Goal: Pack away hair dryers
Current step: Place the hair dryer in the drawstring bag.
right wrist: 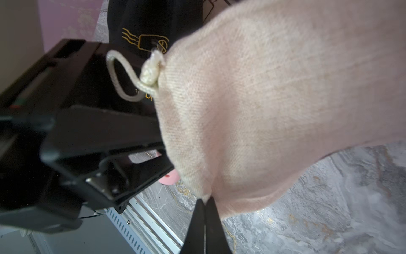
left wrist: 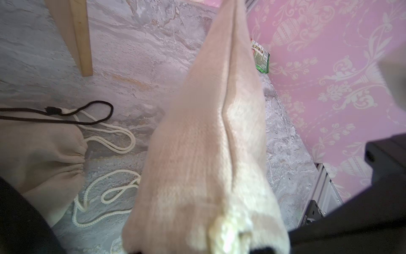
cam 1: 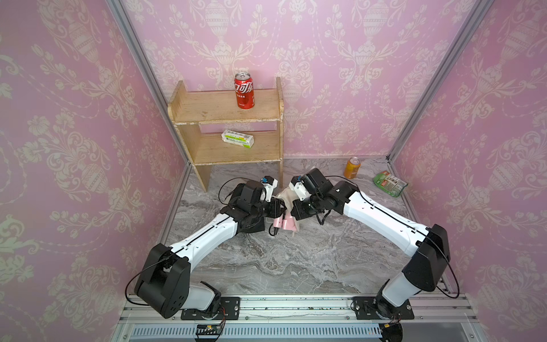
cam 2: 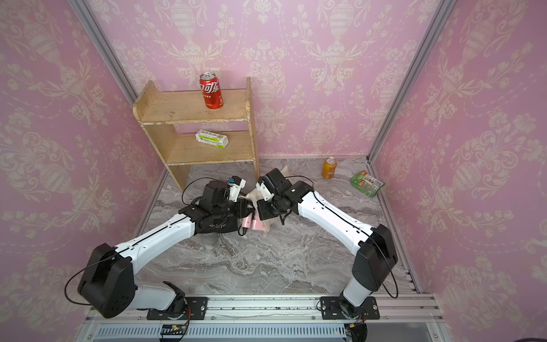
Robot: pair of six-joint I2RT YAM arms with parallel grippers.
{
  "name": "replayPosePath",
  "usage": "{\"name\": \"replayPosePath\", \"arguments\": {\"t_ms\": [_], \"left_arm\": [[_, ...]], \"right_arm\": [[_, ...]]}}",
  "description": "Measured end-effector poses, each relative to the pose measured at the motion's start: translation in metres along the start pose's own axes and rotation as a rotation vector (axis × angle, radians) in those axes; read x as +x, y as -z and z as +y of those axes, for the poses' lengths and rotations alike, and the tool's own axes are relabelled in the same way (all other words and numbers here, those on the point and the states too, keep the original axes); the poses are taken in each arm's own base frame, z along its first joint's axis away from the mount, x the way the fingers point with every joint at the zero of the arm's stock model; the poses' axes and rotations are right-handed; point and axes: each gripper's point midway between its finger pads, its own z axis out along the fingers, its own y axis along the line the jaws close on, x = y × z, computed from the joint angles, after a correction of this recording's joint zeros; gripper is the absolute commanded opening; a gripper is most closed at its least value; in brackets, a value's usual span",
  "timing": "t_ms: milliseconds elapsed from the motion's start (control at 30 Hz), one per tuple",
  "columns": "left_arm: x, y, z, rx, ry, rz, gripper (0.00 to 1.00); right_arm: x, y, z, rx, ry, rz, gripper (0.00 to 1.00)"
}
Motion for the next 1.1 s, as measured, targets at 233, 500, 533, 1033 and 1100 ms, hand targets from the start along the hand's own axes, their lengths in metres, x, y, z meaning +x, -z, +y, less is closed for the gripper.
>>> {"name": "replayPosePath", "arguments": {"t_ms": [233, 500, 533, 1033, 1100], "left_arm": [[0.016, -0.007, -0.011, 0.103, 0.007, 0.062, 0.24], [0.037, -0.024, -0.012, 0.181, 0.038, 0.155, 0.24], [0.039, -0.025, -0.012, 0.188, 0.042, 0.164, 0.24], [0.045, -0.033, -0.031, 0.308, 0.067, 0.257, 0.25], [0.044, -0.034, -0.032, 0.315, 0.069, 0.263, 0.25]], "right_arm": [[-0.007, 0.0, -0.01, 0.042, -0.014, 0.016, 0.0], [-0.004, -0.001, -0.01, 0.039, 0.008, 0.034, 0.0], [-0.006, -0.001, -0.01, 0.036, 0.011, 0.027, 0.0], [0.004, 0.0, -0.01, 0.006, 0.07, 0.002, 0.0], [0.01, 0.003, -0.011, 0.0, 0.072, -0.003, 0.0]]}}
